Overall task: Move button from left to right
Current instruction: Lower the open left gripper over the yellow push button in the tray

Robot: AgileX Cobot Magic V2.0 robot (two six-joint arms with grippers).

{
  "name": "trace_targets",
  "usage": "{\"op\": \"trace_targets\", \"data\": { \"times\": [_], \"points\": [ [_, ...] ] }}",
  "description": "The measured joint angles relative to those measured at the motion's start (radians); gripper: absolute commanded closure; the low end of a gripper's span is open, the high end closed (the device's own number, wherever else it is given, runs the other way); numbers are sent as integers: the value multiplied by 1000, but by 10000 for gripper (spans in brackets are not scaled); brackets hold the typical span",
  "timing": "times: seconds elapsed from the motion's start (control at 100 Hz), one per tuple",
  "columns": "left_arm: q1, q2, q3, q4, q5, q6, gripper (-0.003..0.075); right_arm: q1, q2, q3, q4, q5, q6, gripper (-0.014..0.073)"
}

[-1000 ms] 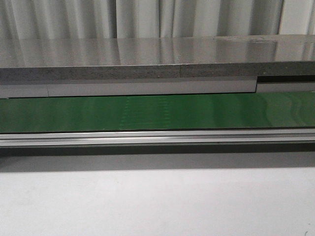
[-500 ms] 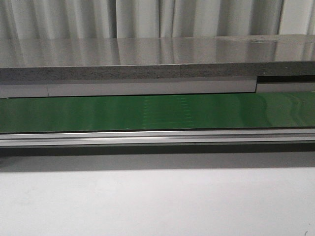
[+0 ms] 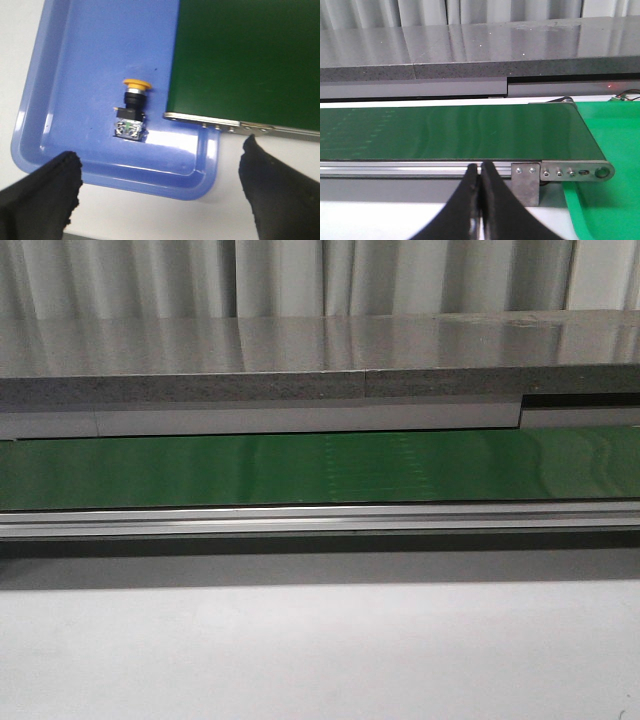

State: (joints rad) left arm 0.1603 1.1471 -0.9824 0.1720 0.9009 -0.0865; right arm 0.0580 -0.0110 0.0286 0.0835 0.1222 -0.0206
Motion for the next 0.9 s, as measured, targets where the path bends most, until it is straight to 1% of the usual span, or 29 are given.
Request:
{"op": "trace_targets", "data": {
  "times": [0.18,0.39,0.64,0.9],
  "points": [
    [104,116,-11,-12,-48,4,100,0,0,0,0,0,0,662],
    [168,304,-68,-15,-57,31,100,0,0,0,0,0,0,662],
    [174,532,-192,-24,4,65,100,0,0,0,0,0,0,662],
    [174,604,-275,-26,28,75,100,0,0,0,0,0,0,662]
  ]
}}
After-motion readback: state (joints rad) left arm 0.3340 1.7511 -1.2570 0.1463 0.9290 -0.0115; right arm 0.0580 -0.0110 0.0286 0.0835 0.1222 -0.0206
